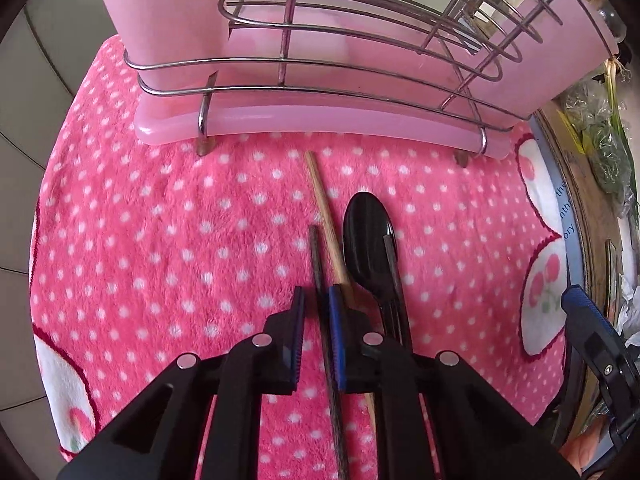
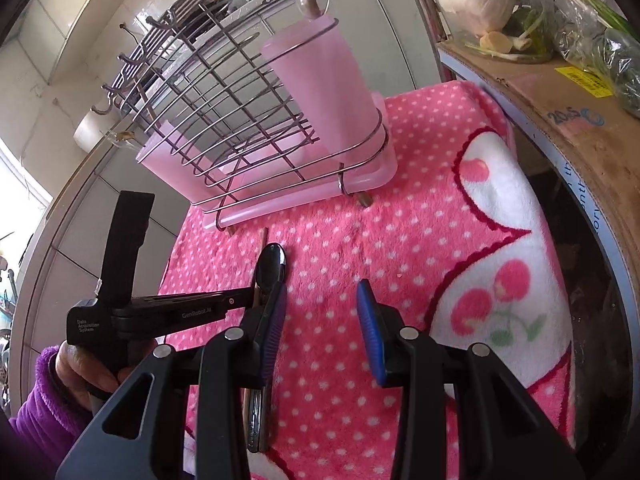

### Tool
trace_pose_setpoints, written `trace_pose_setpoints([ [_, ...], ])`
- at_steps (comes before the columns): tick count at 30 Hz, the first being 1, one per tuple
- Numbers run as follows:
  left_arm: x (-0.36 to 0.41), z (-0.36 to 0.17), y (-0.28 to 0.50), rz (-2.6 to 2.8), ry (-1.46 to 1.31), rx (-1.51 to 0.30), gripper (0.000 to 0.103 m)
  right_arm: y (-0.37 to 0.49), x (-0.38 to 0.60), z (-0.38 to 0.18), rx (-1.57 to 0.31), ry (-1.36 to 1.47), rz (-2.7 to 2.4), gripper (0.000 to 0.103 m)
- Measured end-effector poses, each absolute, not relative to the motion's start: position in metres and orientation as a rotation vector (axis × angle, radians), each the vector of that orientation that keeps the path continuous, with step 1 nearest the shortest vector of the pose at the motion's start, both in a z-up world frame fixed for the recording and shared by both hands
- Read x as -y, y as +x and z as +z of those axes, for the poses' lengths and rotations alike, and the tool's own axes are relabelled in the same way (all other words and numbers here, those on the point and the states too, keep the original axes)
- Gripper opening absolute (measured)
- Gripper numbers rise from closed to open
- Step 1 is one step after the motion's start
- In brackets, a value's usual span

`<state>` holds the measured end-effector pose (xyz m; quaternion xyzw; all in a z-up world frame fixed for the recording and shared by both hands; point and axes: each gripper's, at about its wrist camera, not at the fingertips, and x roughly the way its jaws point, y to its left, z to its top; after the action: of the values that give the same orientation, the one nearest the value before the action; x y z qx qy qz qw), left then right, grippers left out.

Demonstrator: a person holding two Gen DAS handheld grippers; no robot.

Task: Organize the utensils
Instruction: 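Grasp a thin dark chopstick with left tool while right tool grasps another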

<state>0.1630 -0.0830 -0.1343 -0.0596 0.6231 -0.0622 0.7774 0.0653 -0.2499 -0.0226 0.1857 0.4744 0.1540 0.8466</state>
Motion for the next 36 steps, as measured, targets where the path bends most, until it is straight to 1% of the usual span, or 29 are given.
trace_pose_setpoints([
  [1,0.084,-0.134,0.163,-0.135,-0.120,-1.347,0.011,0.066,0.249,-0.024,-1.006,0.397,0.331,0.037],
  [4,0.085,-0.134,0.161,-0.130,-0.113,-1.334,0.005,0.070,0.244,-0.028,-1.038,0.430,0.367,0.037],
  [15,0.043,-0.117,0.149,-0.079,-0.196,-1.294,0.005,0.097,0.213,-0.054,-1.212,0.490,0.426,0.036],
  [18,0.036,-0.115,0.149,-0.084,-0.194,-1.291,0.004,0.107,0.197,-0.064,-1.268,0.468,0.421,0.027],
  [19,0.034,-0.116,0.151,-0.088,-0.202,-1.293,0.004,0.110,0.193,-0.066,-1.281,0.452,0.411,0.026],
  [23,0.023,-0.130,0.152,-0.106,-0.231,-1.309,0.004,0.120,0.179,-0.075,-1.324,0.388,0.359,0.025],
  [29,0.012,-0.136,0.147,-0.118,-0.264,-1.326,0.004,0.127,0.161,-0.080,-1.339,0.313,0.329,0.025],
  [31,0.010,-0.138,0.147,-0.119,-0.266,-1.329,0.005,0.130,0.157,-0.081,-1.330,0.294,0.319,0.016],
  [32,0.007,-0.137,0.146,-0.119,-0.267,-1.331,0.005,0.132,0.154,-0.081,-1.327,0.283,0.314,0.014],
  [34,0.003,-0.136,0.146,-0.119,-0.277,-1.342,0.005,0.137,0.145,-0.085,-1.330,0.252,0.298,0.006],
  [36,0.004,-0.136,0.149,-0.112,-0.286,-1.351,0.005,0.138,0.140,-0.087,-1.329,0.220,0.292,0.004],
])
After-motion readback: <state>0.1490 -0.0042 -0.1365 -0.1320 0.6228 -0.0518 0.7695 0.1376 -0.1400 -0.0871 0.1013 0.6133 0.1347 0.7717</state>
